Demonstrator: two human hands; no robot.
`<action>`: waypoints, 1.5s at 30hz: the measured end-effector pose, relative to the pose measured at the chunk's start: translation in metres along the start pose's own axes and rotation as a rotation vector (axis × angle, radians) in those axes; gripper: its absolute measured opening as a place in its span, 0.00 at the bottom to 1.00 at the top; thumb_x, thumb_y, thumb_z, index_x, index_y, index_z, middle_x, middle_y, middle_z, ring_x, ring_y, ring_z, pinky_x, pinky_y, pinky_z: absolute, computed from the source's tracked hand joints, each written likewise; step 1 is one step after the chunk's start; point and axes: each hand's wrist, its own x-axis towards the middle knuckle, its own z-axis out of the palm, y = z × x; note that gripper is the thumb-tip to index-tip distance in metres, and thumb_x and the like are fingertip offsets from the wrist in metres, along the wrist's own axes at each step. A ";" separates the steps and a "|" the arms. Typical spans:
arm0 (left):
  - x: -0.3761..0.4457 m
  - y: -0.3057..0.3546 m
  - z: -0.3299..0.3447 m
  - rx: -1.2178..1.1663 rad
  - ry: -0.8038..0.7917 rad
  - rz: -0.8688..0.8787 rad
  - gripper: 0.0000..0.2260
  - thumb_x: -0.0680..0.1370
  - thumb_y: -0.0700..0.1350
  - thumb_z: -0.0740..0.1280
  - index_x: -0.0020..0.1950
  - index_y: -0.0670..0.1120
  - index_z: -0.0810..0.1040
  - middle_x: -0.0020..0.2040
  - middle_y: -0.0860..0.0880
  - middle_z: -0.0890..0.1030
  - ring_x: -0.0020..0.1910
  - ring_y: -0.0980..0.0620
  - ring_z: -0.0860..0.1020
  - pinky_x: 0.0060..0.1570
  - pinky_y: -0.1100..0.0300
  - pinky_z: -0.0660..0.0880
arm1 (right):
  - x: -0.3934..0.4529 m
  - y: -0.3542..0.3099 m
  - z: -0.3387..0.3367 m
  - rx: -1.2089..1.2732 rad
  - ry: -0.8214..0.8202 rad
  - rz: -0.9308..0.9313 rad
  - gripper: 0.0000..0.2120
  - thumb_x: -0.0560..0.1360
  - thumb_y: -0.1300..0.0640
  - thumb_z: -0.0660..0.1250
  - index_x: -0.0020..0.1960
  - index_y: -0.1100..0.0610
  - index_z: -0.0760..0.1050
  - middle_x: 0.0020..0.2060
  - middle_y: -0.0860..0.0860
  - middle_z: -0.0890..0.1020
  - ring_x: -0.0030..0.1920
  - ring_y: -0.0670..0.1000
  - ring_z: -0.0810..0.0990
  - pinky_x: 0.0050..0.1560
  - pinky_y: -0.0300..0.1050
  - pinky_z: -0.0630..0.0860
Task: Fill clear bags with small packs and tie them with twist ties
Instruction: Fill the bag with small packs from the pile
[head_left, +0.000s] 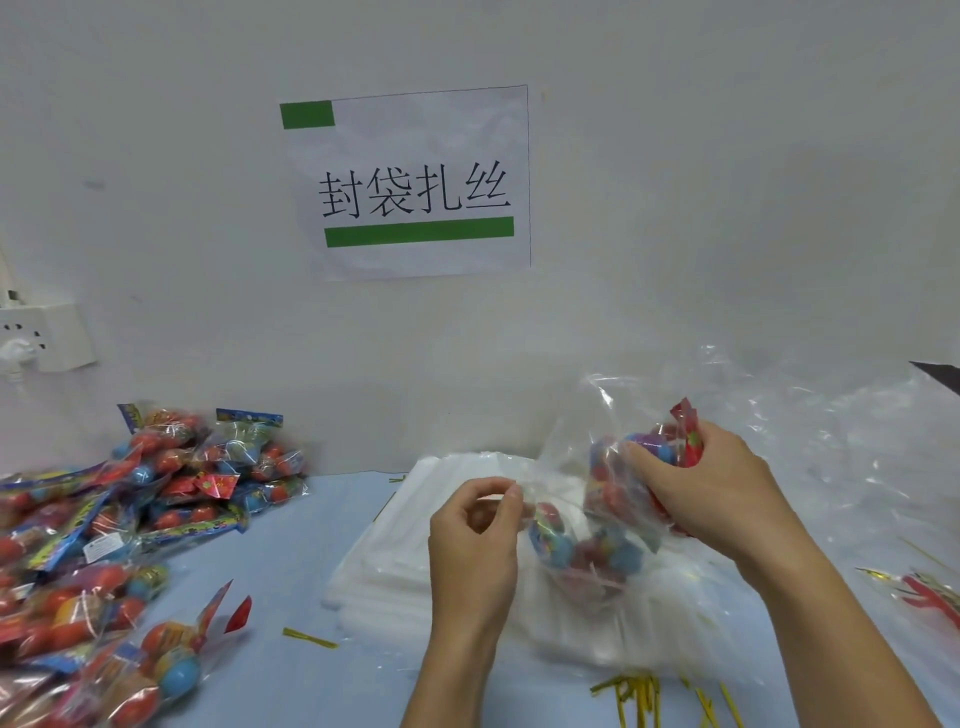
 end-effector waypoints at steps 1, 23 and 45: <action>0.000 0.000 0.000 0.016 -0.002 -0.008 0.04 0.80 0.43 0.67 0.47 0.49 0.80 0.36 0.50 0.85 0.37 0.55 0.83 0.42 0.56 0.78 | 0.000 0.000 -0.003 -0.043 -0.017 0.006 0.11 0.72 0.43 0.74 0.45 0.50 0.79 0.40 0.50 0.84 0.43 0.54 0.82 0.49 0.56 0.82; -0.001 -0.017 0.005 0.169 -0.021 -0.193 0.07 0.83 0.40 0.60 0.50 0.47 0.78 0.39 0.46 0.84 0.35 0.52 0.80 0.30 0.59 0.78 | -0.007 0.001 -0.003 -0.520 -0.139 -0.140 0.10 0.77 0.45 0.70 0.49 0.49 0.73 0.43 0.49 0.79 0.40 0.50 0.78 0.35 0.42 0.72; -0.028 0.029 0.030 0.208 -0.130 0.571 0.11 0.78 0.37 0.68 0.41 0.53 0.79 0.40 0.59 0.81 0.43 0.61 0.80 0.41 0.72 0.73 | -0.006 0.006 0.027 -0.444 -0.481 -0.145 0.06 0.74 0.50 0.72 0.50 0.48 0.79 0.45 0.49 0.85 0.49 0.53 0.84 0.53 0.53 0.82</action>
